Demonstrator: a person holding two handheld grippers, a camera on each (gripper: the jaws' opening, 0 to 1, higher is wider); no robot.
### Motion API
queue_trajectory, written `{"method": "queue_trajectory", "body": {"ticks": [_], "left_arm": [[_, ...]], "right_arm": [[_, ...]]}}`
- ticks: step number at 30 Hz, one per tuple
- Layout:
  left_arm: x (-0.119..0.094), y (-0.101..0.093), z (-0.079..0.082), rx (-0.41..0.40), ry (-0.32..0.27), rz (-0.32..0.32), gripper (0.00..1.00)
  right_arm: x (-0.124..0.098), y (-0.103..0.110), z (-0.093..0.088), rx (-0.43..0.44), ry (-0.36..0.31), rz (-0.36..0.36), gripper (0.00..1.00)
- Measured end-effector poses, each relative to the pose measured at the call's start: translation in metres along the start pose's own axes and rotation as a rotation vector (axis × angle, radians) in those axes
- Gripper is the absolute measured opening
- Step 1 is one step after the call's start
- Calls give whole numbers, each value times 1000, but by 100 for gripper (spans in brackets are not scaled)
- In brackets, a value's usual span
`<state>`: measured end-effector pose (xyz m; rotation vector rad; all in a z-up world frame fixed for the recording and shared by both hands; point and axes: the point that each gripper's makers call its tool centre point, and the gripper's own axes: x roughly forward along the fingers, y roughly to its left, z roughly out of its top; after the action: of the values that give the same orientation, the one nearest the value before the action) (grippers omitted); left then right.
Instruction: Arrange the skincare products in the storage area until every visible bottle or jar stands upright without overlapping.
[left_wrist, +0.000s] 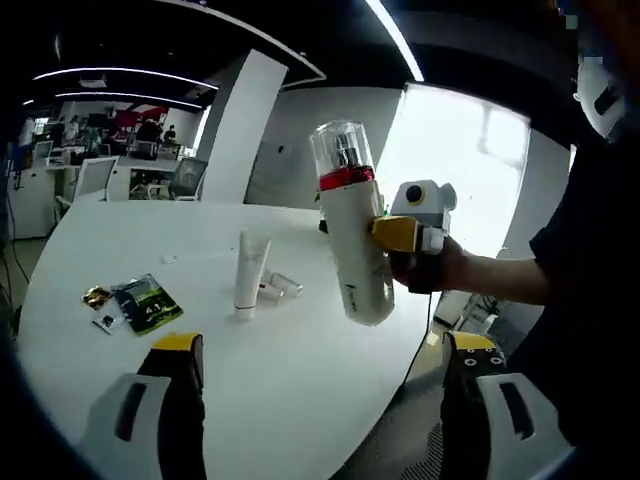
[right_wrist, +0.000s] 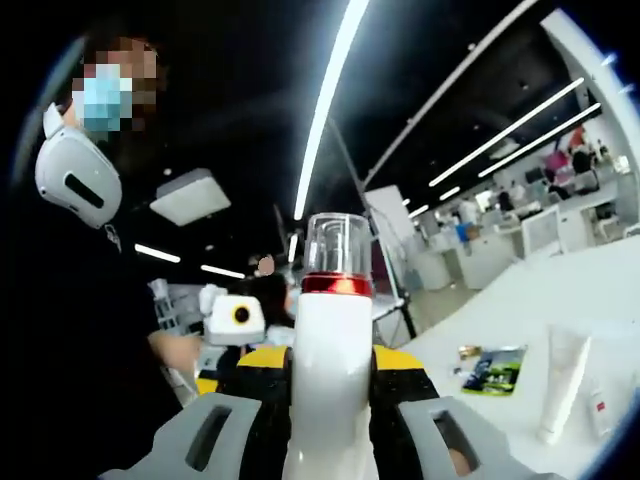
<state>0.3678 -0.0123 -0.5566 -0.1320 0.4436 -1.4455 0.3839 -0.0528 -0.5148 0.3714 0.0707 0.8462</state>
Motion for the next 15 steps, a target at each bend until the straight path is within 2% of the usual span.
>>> {"method": "queue_trajectory", "body": {"ticks": [3,7,15], "left_arm": [[1,-12,27,-20,-70,-76,87],[4,-20,52,-25,-128,-134,76],[10,-29,66,-20,-142,-204,50]], "right_arm": [[1,12,-3,3,7,57,21],[4,23,-10,3,29,102,21],[9,41,-18,2,55,179,21]]}}
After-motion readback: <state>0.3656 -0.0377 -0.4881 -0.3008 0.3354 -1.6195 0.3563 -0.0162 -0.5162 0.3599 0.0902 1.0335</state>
